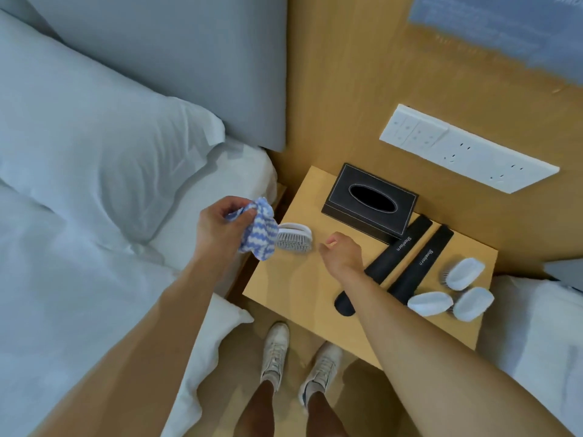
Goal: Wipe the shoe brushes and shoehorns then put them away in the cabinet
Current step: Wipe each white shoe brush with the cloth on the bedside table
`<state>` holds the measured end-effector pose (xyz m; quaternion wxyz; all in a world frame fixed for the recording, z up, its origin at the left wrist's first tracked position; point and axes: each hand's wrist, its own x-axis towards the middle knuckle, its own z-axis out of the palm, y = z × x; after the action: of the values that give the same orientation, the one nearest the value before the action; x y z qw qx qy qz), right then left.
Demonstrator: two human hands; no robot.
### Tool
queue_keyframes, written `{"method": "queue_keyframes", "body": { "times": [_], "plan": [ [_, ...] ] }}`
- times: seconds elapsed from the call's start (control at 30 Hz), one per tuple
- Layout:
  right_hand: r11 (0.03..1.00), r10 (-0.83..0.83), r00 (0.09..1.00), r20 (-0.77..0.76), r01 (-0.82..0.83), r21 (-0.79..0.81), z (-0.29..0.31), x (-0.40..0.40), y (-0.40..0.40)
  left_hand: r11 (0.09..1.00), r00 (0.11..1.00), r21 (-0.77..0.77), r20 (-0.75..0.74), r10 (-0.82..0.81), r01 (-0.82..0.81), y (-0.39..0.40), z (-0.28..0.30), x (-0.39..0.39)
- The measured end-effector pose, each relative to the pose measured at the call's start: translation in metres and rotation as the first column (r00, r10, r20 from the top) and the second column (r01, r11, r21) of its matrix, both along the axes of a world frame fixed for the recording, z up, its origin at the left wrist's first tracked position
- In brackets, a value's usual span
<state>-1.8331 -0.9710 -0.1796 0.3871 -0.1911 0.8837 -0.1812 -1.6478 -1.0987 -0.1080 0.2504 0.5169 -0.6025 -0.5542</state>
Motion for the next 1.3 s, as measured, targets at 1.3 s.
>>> {"method": "queue_keyframes", "body": {
  "times": [1.3],
  "plan": [
    [0.65, -0.011, 0.762, 0.647, 0.497, -0.575, 0.186, -0.055, 0.042, 0.889, 0.911, -0.218, 0.0, -0.412, 0.402, 0.032, 0.129, -0.136]
  ]
}}
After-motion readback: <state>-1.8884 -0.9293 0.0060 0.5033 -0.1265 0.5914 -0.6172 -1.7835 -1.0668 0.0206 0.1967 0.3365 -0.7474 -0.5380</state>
